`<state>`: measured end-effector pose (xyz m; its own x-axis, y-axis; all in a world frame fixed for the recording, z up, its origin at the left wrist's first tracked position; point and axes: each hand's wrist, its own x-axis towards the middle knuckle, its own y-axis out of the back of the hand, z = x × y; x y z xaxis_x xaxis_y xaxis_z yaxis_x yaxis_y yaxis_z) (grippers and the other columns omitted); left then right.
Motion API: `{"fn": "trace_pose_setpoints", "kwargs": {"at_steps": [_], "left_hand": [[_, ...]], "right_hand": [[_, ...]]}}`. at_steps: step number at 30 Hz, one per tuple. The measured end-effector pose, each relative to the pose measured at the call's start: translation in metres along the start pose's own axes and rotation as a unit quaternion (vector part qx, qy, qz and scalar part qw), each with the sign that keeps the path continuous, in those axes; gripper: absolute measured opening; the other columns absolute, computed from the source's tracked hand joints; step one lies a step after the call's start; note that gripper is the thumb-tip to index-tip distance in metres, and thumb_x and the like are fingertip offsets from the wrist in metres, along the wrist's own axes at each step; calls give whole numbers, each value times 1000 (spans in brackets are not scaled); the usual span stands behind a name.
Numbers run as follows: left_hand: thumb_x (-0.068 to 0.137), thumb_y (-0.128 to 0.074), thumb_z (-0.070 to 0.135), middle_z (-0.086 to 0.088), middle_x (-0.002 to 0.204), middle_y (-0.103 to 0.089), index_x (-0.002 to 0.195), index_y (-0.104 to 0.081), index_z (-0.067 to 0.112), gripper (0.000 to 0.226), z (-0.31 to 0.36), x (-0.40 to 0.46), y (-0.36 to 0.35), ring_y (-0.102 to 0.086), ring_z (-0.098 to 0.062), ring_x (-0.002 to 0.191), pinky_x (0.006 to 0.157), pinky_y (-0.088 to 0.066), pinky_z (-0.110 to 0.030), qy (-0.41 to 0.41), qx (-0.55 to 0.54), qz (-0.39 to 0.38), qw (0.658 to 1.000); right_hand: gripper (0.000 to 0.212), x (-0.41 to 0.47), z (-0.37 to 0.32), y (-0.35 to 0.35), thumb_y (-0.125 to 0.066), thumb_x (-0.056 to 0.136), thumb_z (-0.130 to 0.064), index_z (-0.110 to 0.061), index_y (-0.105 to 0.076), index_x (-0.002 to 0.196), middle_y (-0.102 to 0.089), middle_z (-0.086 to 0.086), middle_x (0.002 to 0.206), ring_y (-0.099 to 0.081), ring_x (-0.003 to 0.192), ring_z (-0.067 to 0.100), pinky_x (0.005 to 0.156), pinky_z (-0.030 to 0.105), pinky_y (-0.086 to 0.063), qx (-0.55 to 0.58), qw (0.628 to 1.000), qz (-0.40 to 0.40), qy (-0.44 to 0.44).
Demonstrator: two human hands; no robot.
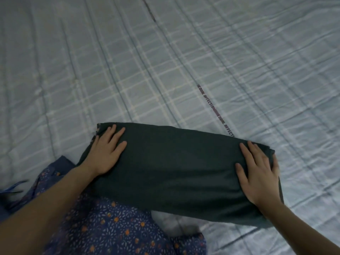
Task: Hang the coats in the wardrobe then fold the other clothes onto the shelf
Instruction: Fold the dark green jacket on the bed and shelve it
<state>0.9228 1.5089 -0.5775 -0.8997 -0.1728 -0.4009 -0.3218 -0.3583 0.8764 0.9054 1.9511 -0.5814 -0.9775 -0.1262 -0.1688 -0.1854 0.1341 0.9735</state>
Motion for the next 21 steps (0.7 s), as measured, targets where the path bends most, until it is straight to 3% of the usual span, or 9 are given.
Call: {"fn": "trace_pose_setpoints", "kwargs": {"at_steps": [3, 6, 8, 10, 13, 17, 21], "left_hand": [[99, -30, 51, -9, 158, -27, 146, -41, 18, 59, 46, -12, 16, -21, -24, 147, 121, -10, -49, -16, 28, 94, 995], [100, -35, 33, -5, 154, -35, 141, -49, 20, 45, 118, -45, -3, -29, -22, 144, 118, -19, -49, -169, -2, 186, 968], [99, -33, 33, -1, 155, -35, 143, -47, 24, 47, 144, -54, -33, -27, -19, 145, 117, -23, -49, -238, 39, 151, 959], [101, -30, 35, 2, 160, -23, 149, -35, 29, 50, 146, -51, -56, -15, -16, 149, 118, -20, -47, -255, 103, 90, 957], [100, -32, 38, 2, 163, -12, 154, -22, 32, 55, 114, -44, -60, -9, -17, 150, 121, -11, -44, -285, 169, 81, 940], [98, -27, 42, 2, 163, -13, 153, -20, 33, 56, 30, -54, -35, -13, -19, 149, 120, -9, -47, -137, 145, 119, 973], [97, -10, 57, 7, 163, -7, 153, -16, 38, 60, -8, -63, -26, -8, -16, 150, 121, -7, -40, -65, 91, 53, 992]], "right_hand": [[67, 0, -21, 12, -24, 91, -49, -19, -29, 150, -24, 7, 158, -21, 146, 22, 114, 65, -6, -50, 998, 3, -42], [68, -9, -81, 24, -40, 85, -41, -16, -34, 148, -24, 12, 158, -21, 145, 29, 115, 59, -2, -27, 997, 70, -23], [66, -17, -120, 15, -40, 87, -42, -20, -34, 149, -26, 10, 158, -22, 146, 27, 115, 58, -5, -2, 998, 62, 32], [64, -21, -134, -2, -38, 92, -45, -23, -31, 151, -22, 7, 159, -20, 147, 23, 117, 57, -11, 1, 998, 20, 67], [65, -25, -101, -17, -38, 94, -49, -24, -26, 153, -18, 4, 161, -17, 148, 21, 118, 55, -10, -26, 995, -8, 100], [68, -36, -26, -6, -31, 92, -53, -24, -25, 153, -17, 8, 161, -17, 148, 25, 118, 55, -10, -36, 999, 14, 21], [69, -45, -2, 4, -28, 91, -55, -21, -29, 151, -22, 10, 159, -22, 146, 27, 118, 52, -14, -34, 999, -6, -13]]}}
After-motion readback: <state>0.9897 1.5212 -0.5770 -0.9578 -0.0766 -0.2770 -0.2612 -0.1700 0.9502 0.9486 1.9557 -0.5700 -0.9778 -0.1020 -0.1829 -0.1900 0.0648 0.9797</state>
